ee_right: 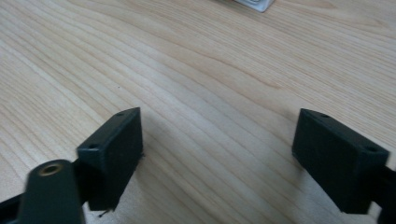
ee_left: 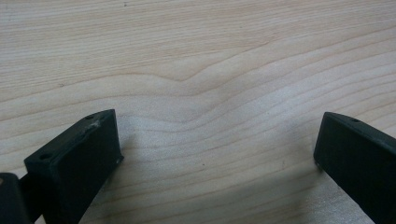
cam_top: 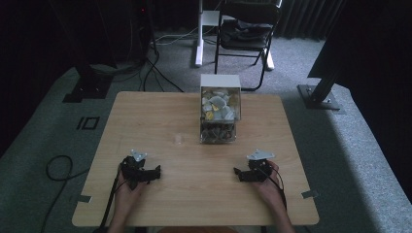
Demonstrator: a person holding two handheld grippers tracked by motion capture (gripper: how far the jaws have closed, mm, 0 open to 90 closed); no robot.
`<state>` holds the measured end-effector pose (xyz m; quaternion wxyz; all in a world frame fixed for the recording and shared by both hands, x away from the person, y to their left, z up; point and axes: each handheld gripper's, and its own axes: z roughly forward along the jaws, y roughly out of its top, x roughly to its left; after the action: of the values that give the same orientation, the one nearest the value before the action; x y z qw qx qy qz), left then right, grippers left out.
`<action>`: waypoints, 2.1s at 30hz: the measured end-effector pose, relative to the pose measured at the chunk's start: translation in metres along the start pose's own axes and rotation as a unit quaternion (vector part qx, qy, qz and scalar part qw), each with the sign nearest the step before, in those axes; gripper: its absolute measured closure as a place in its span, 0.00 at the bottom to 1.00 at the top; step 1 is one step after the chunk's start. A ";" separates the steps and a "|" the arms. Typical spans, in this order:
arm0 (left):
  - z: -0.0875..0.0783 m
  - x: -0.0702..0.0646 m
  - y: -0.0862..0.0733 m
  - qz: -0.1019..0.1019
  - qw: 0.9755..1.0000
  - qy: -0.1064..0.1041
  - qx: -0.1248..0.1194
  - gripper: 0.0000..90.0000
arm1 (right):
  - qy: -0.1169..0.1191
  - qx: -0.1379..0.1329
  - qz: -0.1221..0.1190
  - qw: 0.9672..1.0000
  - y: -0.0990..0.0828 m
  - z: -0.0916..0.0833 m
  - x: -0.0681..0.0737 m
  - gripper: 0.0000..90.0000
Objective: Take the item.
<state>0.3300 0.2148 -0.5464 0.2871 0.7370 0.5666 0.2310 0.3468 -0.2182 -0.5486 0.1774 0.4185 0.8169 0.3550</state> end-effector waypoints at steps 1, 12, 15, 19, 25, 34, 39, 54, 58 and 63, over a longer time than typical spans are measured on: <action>0.000 0.000 0.000 0.000 1.000 0.000 0.000 0.01 | 0.000 0.000 0.000 1.000 0.000 0.000 0.000 0.21; 0.000 0.000 0.000 0.000 1.000 0.000 0.000 0.01 | -0.009 -0.022 -0.004 1.000 0.008 -0.015 0.007 0.38; 0.000 0.000 0.000 0.000 1.000 0.000 0.000 0.01 | -0.006 -0.032 -0.008 0.999 0.011 -0.018 0.010 0.38; 0.000 0.000 0.000 0.000 1.000 0.000 0.000 0.01 | -0.007 -0.034 -0.014 0.999 0.016 -0.020 0.012 0.39; 0.000 0.000 0.000 0.001 1.000 0.000 0.000 0.01 | -0.007 -0.033 -0.025 0.999 0.022 -0.022 0.014 0.44; 0.000 0.000 0.000 0.001 1.000 0.000 0.000 0.01 | -0.001 -0.049 -0.040 0.998 0.034 -0.022 0.020 0.46; 0.000 0.000 0.000 0.001 1.000 0.000 0.001 0.01 | 0.003 -0.050 -0.046 0.998 0.038 -0.020 0.023 0.46; 0.000 0.000 0.000 0.001 1.000 0.001 0.002 0.01 | 0.006 -0.071 -0.051 0.996 0.049 -0.022 0.027 0.50; 0.000 0.000 0.000 0.001 1.000 0.001 0.002 0.01 | 0.008 -0.074 -0.053 0.996 0.052 -0.021 0.028 0.53; 0.000 0.000 0.000 0.001 1.000 0.001 0.002 0.01 | 0.011 -0.074 -0.055 0.996 0.053 -0.019 0.031 0.54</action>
<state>0.3300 0.2148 -0.5462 0.2853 0.7376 0.5668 0.2308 0.3474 -0.1805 -0.4969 0.2182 0.3552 0.8121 0.4083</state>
